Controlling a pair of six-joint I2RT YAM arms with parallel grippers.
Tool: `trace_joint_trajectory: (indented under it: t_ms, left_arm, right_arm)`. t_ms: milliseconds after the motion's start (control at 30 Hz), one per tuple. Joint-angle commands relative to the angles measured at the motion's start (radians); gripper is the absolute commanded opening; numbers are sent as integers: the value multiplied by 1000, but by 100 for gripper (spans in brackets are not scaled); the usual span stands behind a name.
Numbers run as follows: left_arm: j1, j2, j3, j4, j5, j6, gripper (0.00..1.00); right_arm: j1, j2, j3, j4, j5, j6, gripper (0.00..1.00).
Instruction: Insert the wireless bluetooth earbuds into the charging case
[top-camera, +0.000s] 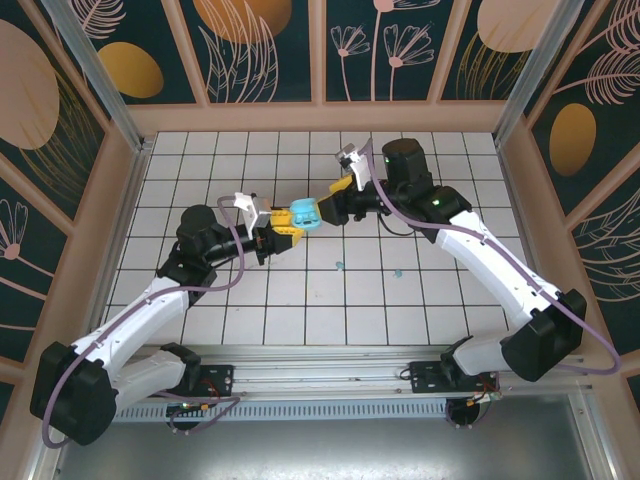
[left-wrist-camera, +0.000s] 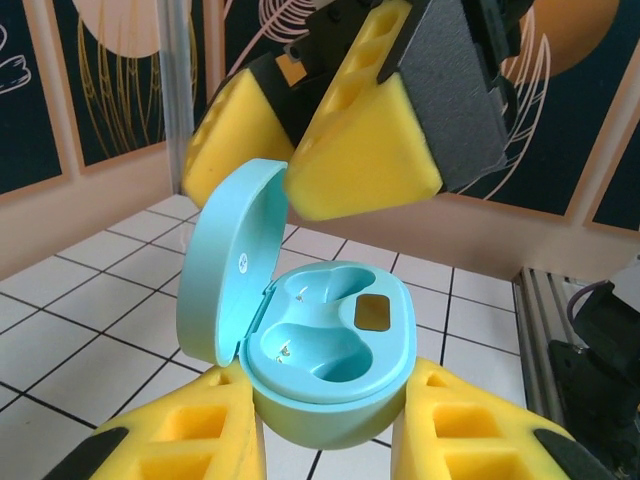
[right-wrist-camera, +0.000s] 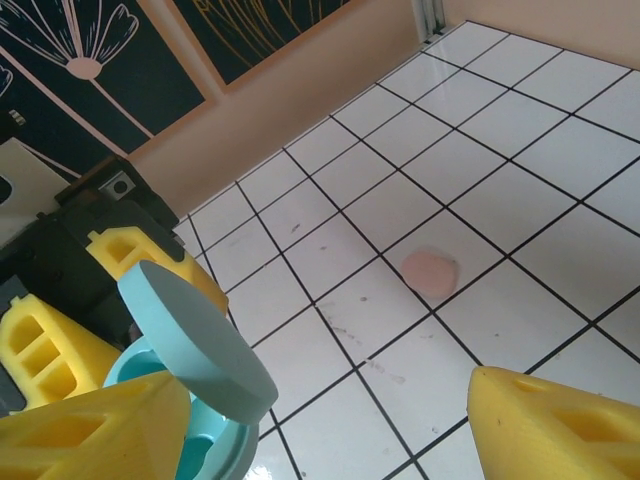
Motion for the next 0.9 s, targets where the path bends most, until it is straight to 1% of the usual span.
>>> trace_joint_trajectory:
  t_ms: [0, 233, 367, 533, 567, 600, 667, 800, 867]
  left_arm:
    - [-5, -18, -11, 32, -27, 10, 16]
    - [-5, -18, -20, 28, -65, 8, 17]
    - [-5, -20, -17, 11, -73, 10, 17]
    - [-5, -26, -18, 2, -87, 10, 16]
    - [-5, -27, -18, 2, -92, 10, 17]
    - [-5, -29, -19, 0, -95, 12, 17]
    - [-5, -32, -19, -3, -95, 15, 17]
    - [-5, -31, -9, -22, -90, 24, 17]
    - [-5, -29, 1, -36, -81, 31, 16]
  right_arm:
    - [-10, -33, -1, 30, -26, 29, 73]
    - [-10, -63, -12, 37, 2, 53, 74]
    - [-22, -90, -39, 58, 45, 96, 74]
    - [-37, -101, -33, 47, 72, 159, 74]
    - [-67, -104, -35, 45, 79, 170, 73]
    - [-72, -108, -37, 43, 88, 173, 73]
    - [-71, -112, -43, 36, 93, 164, 71]
    - [-48, -125, -79, 32, 64, 90, 70]
    - [1, -138, -103, 38, 83, 49, 71]
